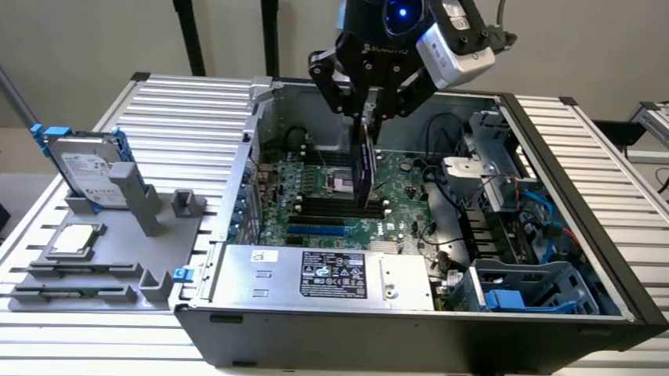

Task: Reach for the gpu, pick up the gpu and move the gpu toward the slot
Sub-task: 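Pick up the gpu and move the gpu toward the slot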

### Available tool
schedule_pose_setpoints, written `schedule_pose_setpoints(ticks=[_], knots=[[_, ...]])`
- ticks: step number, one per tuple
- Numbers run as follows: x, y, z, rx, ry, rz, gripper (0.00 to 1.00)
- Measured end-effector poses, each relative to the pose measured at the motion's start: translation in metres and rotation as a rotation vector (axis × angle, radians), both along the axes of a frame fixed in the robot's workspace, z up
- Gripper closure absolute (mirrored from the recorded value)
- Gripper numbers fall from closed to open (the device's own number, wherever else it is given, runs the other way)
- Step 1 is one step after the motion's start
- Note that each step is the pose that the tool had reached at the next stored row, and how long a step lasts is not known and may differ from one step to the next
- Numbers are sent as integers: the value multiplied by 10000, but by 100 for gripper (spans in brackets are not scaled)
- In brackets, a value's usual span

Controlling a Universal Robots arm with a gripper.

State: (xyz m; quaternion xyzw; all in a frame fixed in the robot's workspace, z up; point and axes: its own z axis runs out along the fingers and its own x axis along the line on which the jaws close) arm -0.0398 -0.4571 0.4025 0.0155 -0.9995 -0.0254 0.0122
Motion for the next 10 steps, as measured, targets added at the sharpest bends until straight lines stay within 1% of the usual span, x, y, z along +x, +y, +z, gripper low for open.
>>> schedule_pose_setpoints(ticks=[1,2,10], knots=[[34,17,-6,0,-1,1,74],[48,21,-6,-2,2,1,74],[49,21,-6,-1,3,0,74]])
